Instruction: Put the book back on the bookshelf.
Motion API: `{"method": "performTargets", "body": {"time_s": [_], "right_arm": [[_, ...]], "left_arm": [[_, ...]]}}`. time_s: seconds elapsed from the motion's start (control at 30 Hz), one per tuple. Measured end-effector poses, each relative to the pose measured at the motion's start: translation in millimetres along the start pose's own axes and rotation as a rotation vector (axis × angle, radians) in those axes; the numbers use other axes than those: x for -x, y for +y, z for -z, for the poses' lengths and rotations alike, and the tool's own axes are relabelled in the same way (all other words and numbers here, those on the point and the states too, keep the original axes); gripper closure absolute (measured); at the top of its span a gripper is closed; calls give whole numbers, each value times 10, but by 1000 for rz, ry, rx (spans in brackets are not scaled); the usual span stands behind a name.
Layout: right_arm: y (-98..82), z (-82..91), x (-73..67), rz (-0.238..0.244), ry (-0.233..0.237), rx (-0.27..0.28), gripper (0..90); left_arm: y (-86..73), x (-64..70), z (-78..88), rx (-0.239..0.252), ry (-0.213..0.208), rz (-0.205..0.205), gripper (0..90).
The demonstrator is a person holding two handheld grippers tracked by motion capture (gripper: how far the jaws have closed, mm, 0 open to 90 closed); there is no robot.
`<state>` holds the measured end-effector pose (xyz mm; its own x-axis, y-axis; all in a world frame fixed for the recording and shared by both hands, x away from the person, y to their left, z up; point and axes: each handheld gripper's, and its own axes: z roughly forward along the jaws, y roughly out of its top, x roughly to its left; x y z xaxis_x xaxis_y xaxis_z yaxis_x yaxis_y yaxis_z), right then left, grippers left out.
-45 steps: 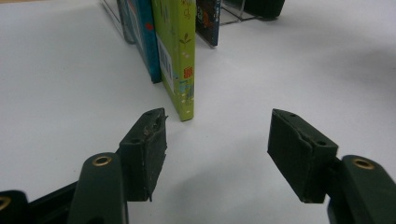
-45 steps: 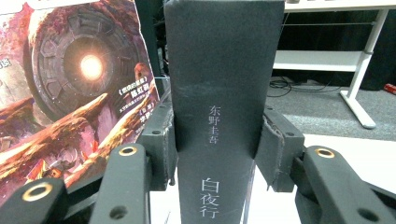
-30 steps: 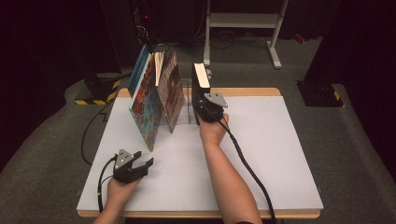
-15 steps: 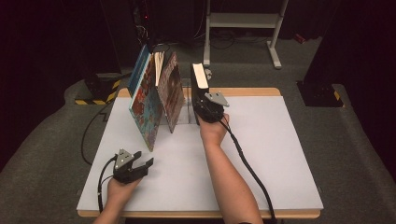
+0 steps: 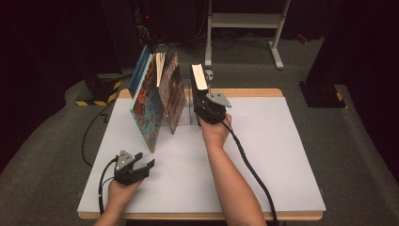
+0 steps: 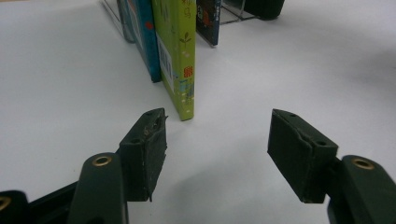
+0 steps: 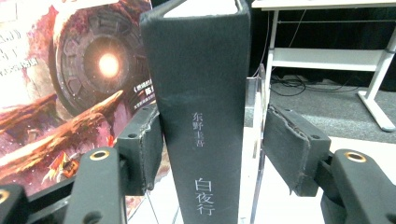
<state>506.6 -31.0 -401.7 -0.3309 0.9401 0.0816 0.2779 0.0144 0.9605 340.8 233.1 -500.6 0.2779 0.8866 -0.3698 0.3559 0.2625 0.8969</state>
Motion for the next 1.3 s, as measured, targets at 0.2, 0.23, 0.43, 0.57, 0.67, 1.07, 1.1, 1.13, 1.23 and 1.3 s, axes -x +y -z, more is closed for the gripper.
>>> {"method": "performTargets", "body": {"time_s": [0.2,0.23,0.43,0.57,0.67,1.07,1.1,1.13,1.23,1.3], "right_arm": [[13,13,12,-7,28,1,307],[14,16,12,-7,33,0,297],[6,66,-21,21,52,-9,246],[-12,111,-18,17,58,-6,215],[-57,182,4,21,64,-18,193],[-268,560,203,44,75,-32,177],[-284,594,222,47,76,-31,178],[-312,657,254,53,75,-29,178],[-389,820,344,58,79,-25,178],[-444,938,418,61,77,-23,178]], "left_arm": [[0,0,-1,0,0,1,373],[0,-1,-1,-1,0,0,373],[0,-3,0,-7,0,-5,373],[-1,-5,0,-14,1,-11,374],[-5,6,-11,-7,3,-4,374],[-14,17,-7,-9,14,-29,371],[-13,19,-8,-3,14,-26,371],[-13,18,-8,-2,14,-24,371],[-13,18,-8,-3,15,-23,369],[-14,21,-6,2,16,-25,368]]}}
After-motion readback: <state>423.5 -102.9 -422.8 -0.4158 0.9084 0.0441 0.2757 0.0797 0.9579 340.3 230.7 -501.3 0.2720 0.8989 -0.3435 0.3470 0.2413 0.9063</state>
